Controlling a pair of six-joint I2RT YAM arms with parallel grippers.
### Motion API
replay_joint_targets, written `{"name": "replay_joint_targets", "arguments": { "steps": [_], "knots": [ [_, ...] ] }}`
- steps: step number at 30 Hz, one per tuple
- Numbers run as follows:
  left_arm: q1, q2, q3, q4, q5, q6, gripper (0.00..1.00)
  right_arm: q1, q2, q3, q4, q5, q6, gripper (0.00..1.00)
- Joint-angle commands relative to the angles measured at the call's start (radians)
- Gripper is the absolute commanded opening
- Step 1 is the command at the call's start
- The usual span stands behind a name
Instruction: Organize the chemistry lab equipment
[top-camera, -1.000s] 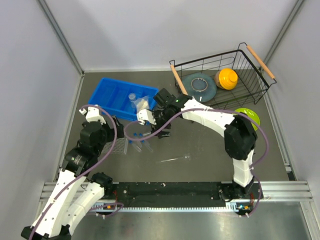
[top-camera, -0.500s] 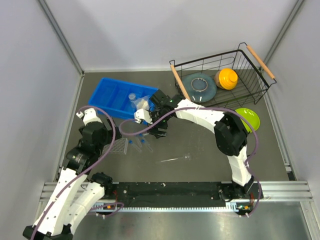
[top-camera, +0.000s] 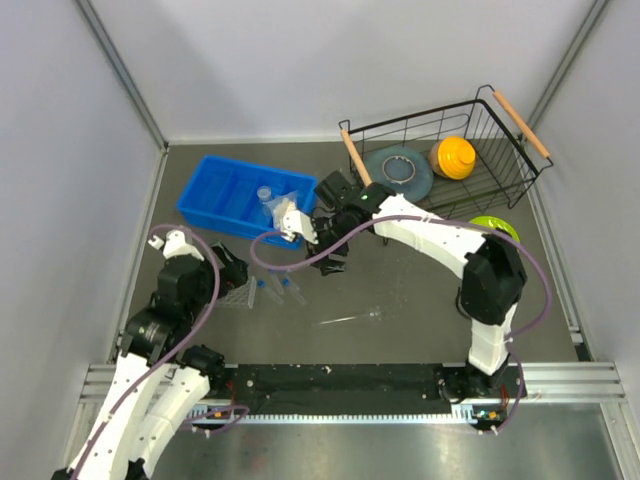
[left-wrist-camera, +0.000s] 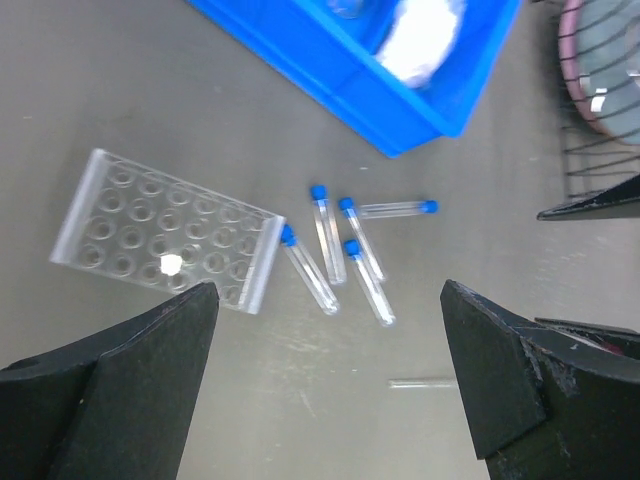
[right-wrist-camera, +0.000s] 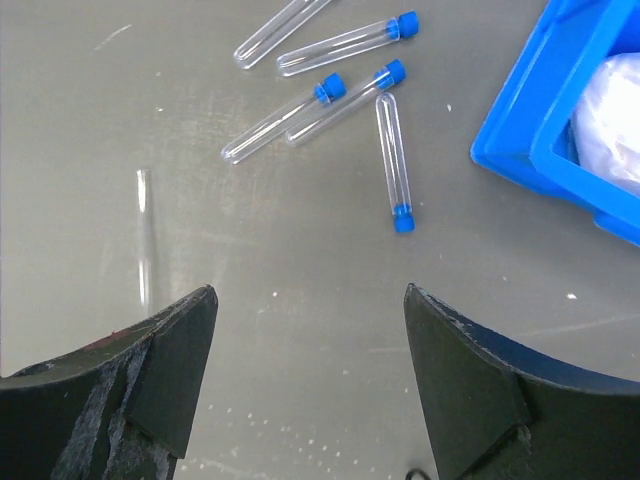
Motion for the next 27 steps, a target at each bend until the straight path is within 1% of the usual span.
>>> {"name": "replay_joint_targets", "arguments": {
  "steps": [1,5,8,15,18,19,21,24,27],
  "knots": [
    [0.004,-0.09,-0.085,0.106,0.127,-0.063,0.99,-0.034,-0.126,0.016,-0.102,-0.062,-0.01,0.76],
    [0.004,-0.121,-0.14,0.166,0.165,-0.119,0.99,-0.037,-0.201,-0.007,-0.122,-0.088,-0.001,0.77],
    [0.004,-0.12,-0.153,0.194,0.179,-0.138,0.98,-0.037,-0.209,-0.01,-0.121,-0.097,0.03,0.77],
    [0.004,-0.071,-0.096,0.174,0.211,-0.1,0.98,-0.051,-0.186,0.03,-0.127,-0.134,0.087,0.77],
    [0.004,-0.06,-0.094,0.169,0.223,-0.093,0.98,-0.049,-0.199,0.028,-0.153,-0.149,0.062,0.77],
    [0.004,-0.06,-0.097,0.175,0.257,-0.095,0.98,-0.049,-0.215,0.025,-0.164,-0.158,0.053,0.77],
    [0.004,-0.065,-0.111,0.186,0.28,-0.098,0.98,-0.049,-0.232,0.017,-0.19,-0.161,0.027,0.77],
    [0.004,-0.072,-0.133,0.211,0.32,-0.1,0.98,-0.049,-0.281,-0.025,-0.219,-0.14,0.003,0.77],
    [0.004,-0.06,-0.154,0.244,0.373,-0.095,0.98,-0.051,-0.342,-0.133,-0.234,-0.131,-0.005,0.77]
  ]
}}
